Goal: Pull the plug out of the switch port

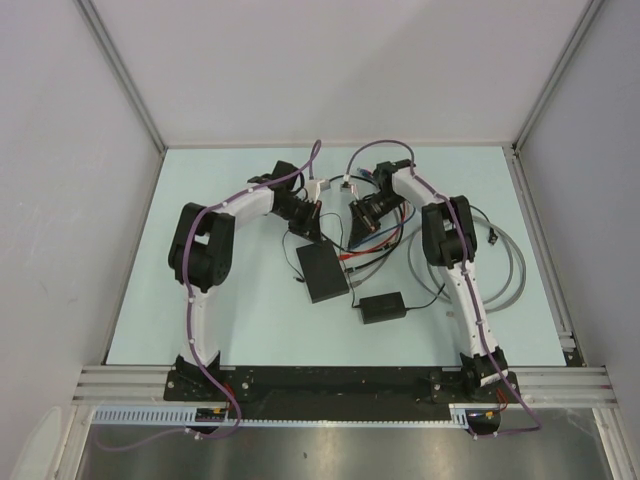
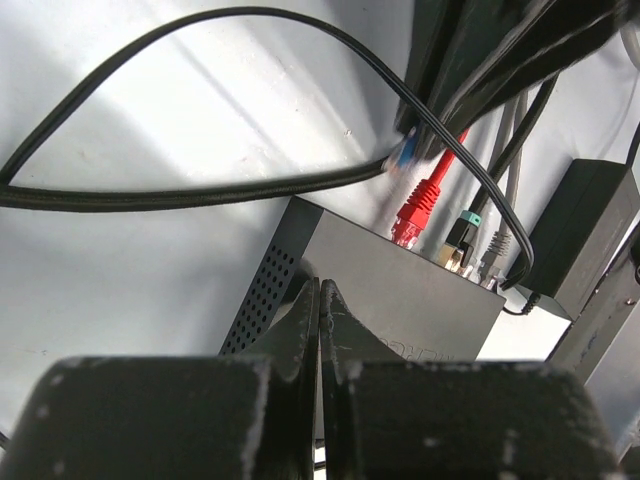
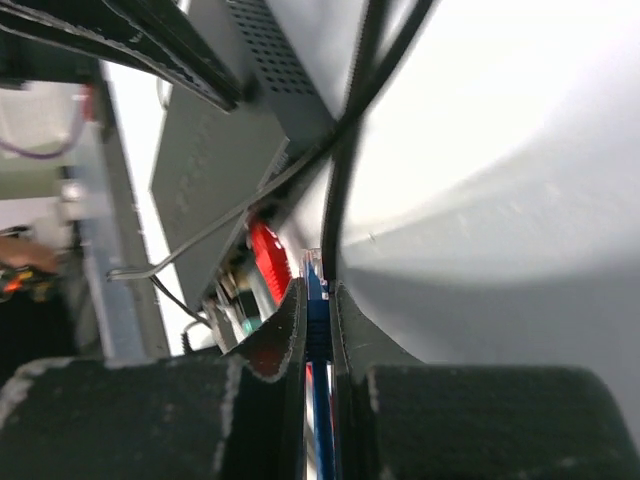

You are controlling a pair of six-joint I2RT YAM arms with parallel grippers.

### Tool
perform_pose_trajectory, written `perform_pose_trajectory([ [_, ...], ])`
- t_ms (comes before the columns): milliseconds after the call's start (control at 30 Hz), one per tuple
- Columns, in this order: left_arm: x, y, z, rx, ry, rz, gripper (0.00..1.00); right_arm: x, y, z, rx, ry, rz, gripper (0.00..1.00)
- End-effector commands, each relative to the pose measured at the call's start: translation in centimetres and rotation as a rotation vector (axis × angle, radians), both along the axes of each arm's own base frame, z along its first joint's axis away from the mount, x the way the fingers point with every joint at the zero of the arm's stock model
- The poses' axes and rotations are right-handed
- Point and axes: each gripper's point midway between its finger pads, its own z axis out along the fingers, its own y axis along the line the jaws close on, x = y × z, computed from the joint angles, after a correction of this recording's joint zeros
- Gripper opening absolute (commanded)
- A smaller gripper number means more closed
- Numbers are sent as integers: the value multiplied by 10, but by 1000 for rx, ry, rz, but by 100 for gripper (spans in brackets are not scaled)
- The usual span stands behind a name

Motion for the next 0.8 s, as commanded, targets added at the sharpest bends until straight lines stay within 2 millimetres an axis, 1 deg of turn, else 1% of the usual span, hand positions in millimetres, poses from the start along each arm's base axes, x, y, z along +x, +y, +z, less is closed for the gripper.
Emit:
perform_pose_trajectory([
  [0, 8, -2, 6, -2, -50, -29, 0, 36, -30, 35, -160, -204, -45, 0],
  [33, 9, -3, 6, -6, -55, -28, 0, 42, -32, 42, -163, -249, -30, 0],
  [133, 9, -6, 10, -23, -54, -26, 0, 44, -50, 53, -192, -279, -21, 0],
  [167, 10, -6, 11, -27, -57, -24, 0, 46, -53, 63, -190, -302, -26, 0],
  [233, 11, -8, 12, -31, -57, -22, 0, 54, -62, 70, -201, -330, -58, 0],
  [267, 13, -9, 14, -35, -62, -22, 0, 58, -65, 78, -204, -355, -77, 0],
  [300, 14, -9, 15, -37, -64, -21, 0, 69, -73, 81, -207, -386, -112, 0],
  [367, 16, -10, 17, -40, -68, -20, 0, 82, -79, 93, -202, -425, -159, 0],
  [400, 17, -10, 18, -42, -71, -19, 0, 96, -85, 103, -205, -485, -192, 0],
  [433, 17, -11, 18, -42, -70, -18, 0, 107, -97, 108, -208, -510, -234, 0],
  [467, 18, -11, 19, -44, -71, -16, 0, 115, -103, 113, -212, -514, -279, 0],
  [500, 19, -12, 20, -46, -72, -15, 0, 131, -109, 123, -206, -572, -319, 0],
  [533, 19, -12, 19, -47, -69, -15, 0, 142, -124, 126, -215, -585, -373, 0],
  [567, 20, -13, 19, -48, -72, -15, 0, 152, -134, 128, -234, -603, -414, 0],
  [600, 20, -13, 20, -48, -75, -16, 0, 167, -141, 131, -239, -625, -473, 0],
  [667, 22, -13, 23, -51, -83, -17, 0, 185, -163, 126, -305, -651, -556, 0],
  [700, 21, -13, 25, -50, -88, -24, 0, 195, -168, 126, -321, -667, -595, 0],
  [767, 22, -13, 28, -54, -96, -26, 0, 208, -182, 118, -397, -686, -661, 0],
])
